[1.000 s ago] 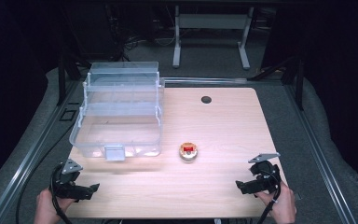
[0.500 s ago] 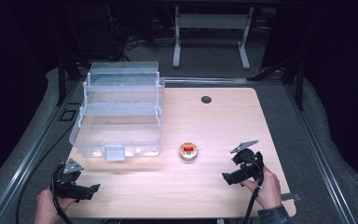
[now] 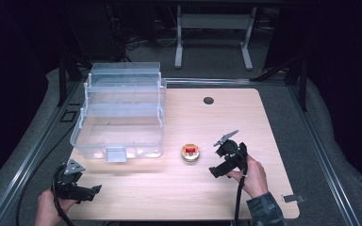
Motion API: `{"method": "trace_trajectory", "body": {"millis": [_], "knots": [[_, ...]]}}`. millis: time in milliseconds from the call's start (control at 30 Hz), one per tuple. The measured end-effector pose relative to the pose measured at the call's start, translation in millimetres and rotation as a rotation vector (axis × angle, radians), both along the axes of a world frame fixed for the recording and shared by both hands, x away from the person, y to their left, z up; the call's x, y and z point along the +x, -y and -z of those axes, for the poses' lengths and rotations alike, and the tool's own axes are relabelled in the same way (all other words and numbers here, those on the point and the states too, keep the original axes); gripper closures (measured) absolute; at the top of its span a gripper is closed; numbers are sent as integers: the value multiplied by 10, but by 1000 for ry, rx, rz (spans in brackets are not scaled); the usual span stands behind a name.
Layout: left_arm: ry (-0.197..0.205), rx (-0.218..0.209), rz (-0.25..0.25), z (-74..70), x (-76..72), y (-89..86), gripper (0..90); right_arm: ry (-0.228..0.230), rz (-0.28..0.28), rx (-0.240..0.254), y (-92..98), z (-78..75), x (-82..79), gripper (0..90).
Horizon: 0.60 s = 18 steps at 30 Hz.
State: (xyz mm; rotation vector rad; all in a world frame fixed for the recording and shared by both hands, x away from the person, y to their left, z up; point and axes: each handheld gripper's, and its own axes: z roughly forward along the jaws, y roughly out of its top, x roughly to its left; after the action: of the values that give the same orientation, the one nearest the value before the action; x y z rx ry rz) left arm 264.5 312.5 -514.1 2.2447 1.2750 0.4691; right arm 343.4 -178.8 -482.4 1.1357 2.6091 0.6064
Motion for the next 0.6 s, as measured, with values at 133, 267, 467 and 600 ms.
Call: {"method": "trace_trajectory", "body": {"millis": [133, 267, 467, 600], "knots": [[-3, -4, -2, 1, 1, 3, 15, -16, -40, -3, -178, -22, 152, 5], [-1, -6, -2, -20, -10, 6, 14, -35, -58, -1, -303, -20, 271, 4], [-3, -10, -2, -7, 5, 7, 14, -44, -60, -10, -478, -6, 422, 0], [-7, -14, 3, 9, 7, 20, 14, -74, -67, -22, -604, 45, 551, 0]]}}
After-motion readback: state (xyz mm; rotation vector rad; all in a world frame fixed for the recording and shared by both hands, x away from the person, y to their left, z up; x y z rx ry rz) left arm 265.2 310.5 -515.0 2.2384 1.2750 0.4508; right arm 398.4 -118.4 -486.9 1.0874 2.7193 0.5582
